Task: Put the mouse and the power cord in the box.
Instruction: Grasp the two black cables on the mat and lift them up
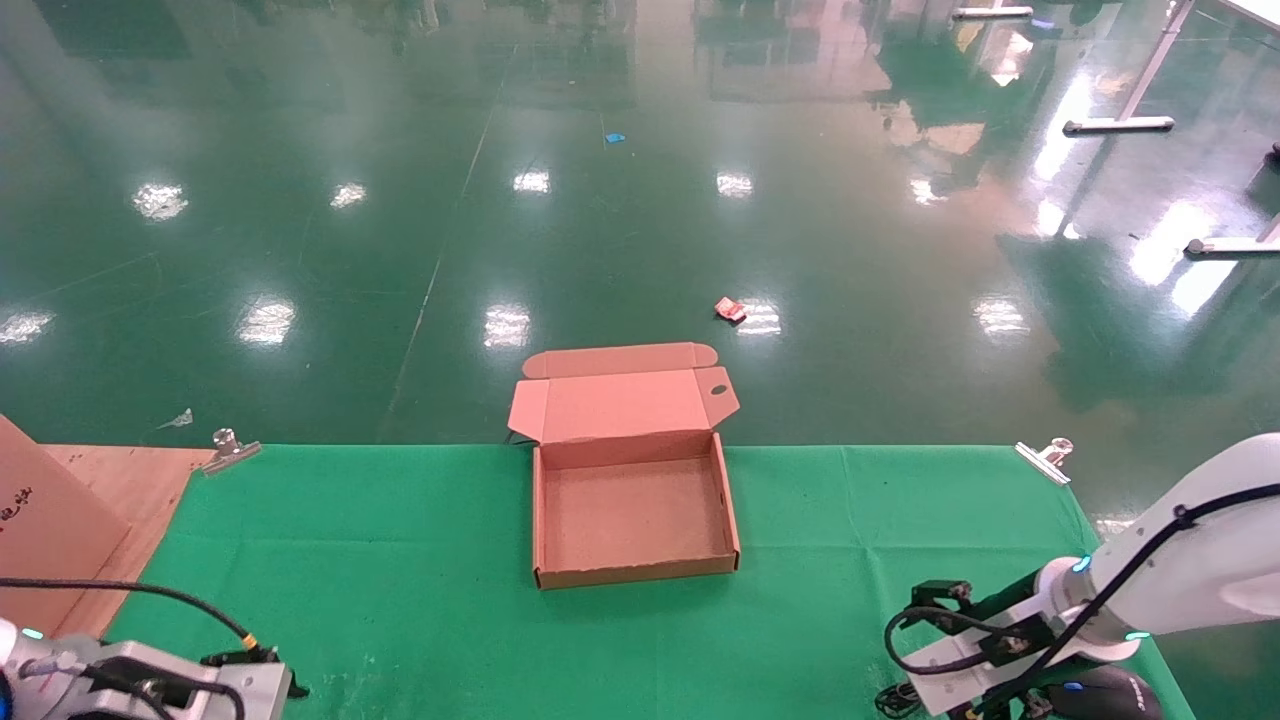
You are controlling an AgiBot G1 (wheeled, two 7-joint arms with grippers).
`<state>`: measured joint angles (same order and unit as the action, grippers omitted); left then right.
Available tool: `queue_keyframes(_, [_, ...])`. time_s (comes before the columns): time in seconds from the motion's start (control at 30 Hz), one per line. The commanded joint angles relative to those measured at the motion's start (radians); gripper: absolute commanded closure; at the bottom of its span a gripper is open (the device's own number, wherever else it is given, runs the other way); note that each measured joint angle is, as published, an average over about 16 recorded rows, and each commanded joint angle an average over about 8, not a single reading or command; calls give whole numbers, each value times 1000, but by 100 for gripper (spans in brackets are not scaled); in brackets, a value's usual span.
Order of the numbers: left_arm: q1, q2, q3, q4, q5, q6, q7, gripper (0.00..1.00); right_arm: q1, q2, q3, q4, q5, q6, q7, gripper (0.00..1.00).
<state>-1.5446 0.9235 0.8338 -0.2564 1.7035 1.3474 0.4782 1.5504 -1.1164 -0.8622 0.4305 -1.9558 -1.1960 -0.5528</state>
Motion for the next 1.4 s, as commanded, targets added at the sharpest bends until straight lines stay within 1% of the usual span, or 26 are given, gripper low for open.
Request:
queue_keyframes(0.03, [-6,15,-2,49,4,-46,26,0,7,-27,-1,-66,0,23,-34,0])
queue_keyframes(0.3, [-17,37,1,135,10,-73,105,0,34,-78,20,-232,32,65,-121,0])
queue_keyframes(0.6, [-20,53,6,186,15,-23,162,0,57,-90,33,-332,53,64,-186,0])
queue_keyframes(0.63, [-20,54,6,192,14,-20,165,0,58,-91,33,-340,54,63,-191,4])
queue_keyframes(0.67, [-20,56,5,197,13,-20,167,0,60,-91,33,-346,54,63,-196,11])
queue_keyframes(0.7, [-19,57,4,202,11,-21,169,11,62,-91,33,-352,54,63,-200,21])
queue_keyframes(0.87, [-14,59,-5,224,-2,-40,174,74,74,-90,33,-378,53,69,-213,84])
queue_keyframes(0.9, [-13,59,-6,227,-3,-45,175,86,76,-90,33,-382,52,71,-214,92])
queue_keyframes(0.93, [-12,60,-6,229,-3,-49,176,99,78,-91,33,-386,53,74,-215,98])
queue_keyframes(0.97, [-12,61,-6,231,-4,-53,178,100,80,-91,33,-389,53,76,-216,100])
queue_keyframes(1.4, [-12,61,1,243,8,-105,196,100,78,-106,34,-415,53,103,-228,100])
